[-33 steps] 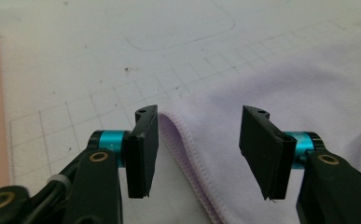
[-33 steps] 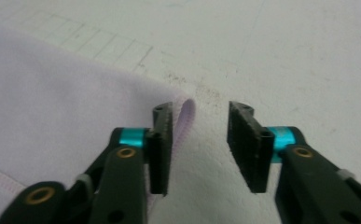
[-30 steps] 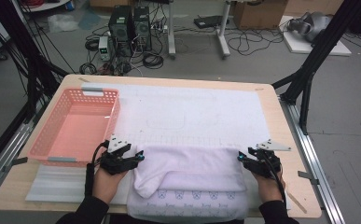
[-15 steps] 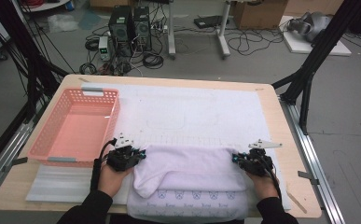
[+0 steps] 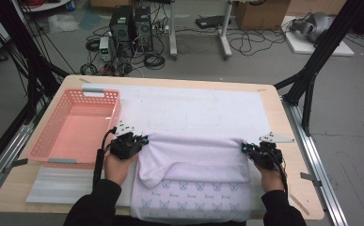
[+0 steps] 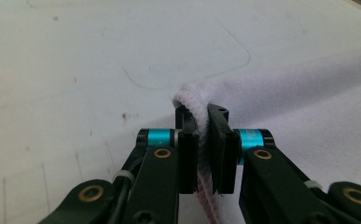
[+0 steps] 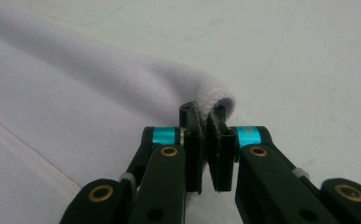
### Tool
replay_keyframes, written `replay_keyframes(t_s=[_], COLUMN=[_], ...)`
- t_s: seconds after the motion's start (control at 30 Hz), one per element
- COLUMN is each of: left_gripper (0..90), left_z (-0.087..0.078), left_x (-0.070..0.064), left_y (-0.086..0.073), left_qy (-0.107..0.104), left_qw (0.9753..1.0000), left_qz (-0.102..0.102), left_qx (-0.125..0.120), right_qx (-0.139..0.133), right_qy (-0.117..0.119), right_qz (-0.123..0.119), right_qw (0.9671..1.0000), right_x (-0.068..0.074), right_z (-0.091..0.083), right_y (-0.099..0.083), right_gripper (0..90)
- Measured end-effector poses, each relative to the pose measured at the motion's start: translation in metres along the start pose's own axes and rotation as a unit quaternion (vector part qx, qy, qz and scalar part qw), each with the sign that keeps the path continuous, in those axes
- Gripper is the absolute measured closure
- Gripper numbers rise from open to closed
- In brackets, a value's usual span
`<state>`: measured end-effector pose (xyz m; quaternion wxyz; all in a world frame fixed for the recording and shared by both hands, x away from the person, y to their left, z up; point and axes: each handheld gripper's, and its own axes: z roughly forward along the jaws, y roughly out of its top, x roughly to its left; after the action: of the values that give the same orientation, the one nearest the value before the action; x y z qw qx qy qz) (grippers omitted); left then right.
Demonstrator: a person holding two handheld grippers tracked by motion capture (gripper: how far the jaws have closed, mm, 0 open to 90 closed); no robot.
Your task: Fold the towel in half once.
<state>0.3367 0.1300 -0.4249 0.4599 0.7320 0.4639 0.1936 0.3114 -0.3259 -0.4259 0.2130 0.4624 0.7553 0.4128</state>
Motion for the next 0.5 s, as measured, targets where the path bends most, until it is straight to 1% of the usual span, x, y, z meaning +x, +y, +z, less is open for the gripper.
replay_keyframes(t_s=[0.03, 0.07, 0.17, 0.2, 0.23, 0.27, 0.33, 0.37, 0.4, 0.43, 0.47, 0.5], left_gripper=[82.7, 82.7, 82.7, 82.6, 82.6, 82.6, 82.6, 82.6, 82.6, 82.5, 82.6, 82.5], left_z=[0.003, 0.006, 0.014, 0.016, 0.019, 0.022, 0.029, 0.032, 0.035, 0.038, 0.041, 0.043], left_x=[0.001, 0.002, 0.006, 0.007, 0.01, 0.012, 0.017, 0.019, 0.022, 0.024, 0.026, 0.027], left_y=[0.004, 0.009, 0.024, 0.029, 0.033, 0.037, 0.043, 0.045, 0.048, 0.049, 0.052, 0.054], left_qy=[0.002, 0.004, 0.014, 0.019, 0.023, 0.027, 0.034, 0.034, 0.035, 0.038, 0.04, 0.044], left_qw=[1.0, 1.0, 0.9998, 0.9997, 0.9996, 0.9995, 0.999, 0.999, 0.999, 0.9987, 0.9986, 0.9984], left_qz=[0.005, 0.005, -0.001, -0.003, -0.005, -0.01, -0.018, -0.022, -0.023, -0.026, -0.029, -0.028], left_qx=[-0.001, -0.003, -0.01, -0.017, -0.017, -0.016, -0.021, -0.021, -0.017, -0.023, -0.021, -0.022], right_qx=[0.0, -0.002, -0.005, -0.006, -0.005, -0.005, -0.008, -0.007, -0.009, -0.008, -0.004, -0.003], right_qy=[-0.004, -0.006, -0.014, -0.017, -0.019, -0.022, -0.027, -0.03, -0.031, -0.033, -0.033, -0.037], right_qz=[0.0, -0.002, -0.004, -0.004, -0.002, -0.006, -0.011, -0.011, -0.009, -0.009, -0.008, -0.011], right_qw=[1.0, 1.0, 0.9999, 0.9998, 0.9998, 0.9997, 0.9995, 0.9995, 0.9994, 0.9994, 0.9994, 0.9992], right_x=[-0.002, -0.004, -0.01, -0.012, -0.014, -0.015, -0.019, -0.021, -0.022, -0.024, -0.026, -0.027], right_z=[0.001, 0.003, 0.01, 0.014, 0.017, 0.02, 0.027, 0.03, 0.033, 0.036, 0.04, 0.043], right_y=[0.002, 0.004, 0.013, 0.017, 0.021, 0.025, 0.035, 0.039, 0.044, 0.047, 0.051, 0.054], right_gripper=[86.1, 86.1, 86.1, 86.1, 86.1, 86.1, 86.1, 86.0, 86.0, 86.0, 86.0, 86.0])
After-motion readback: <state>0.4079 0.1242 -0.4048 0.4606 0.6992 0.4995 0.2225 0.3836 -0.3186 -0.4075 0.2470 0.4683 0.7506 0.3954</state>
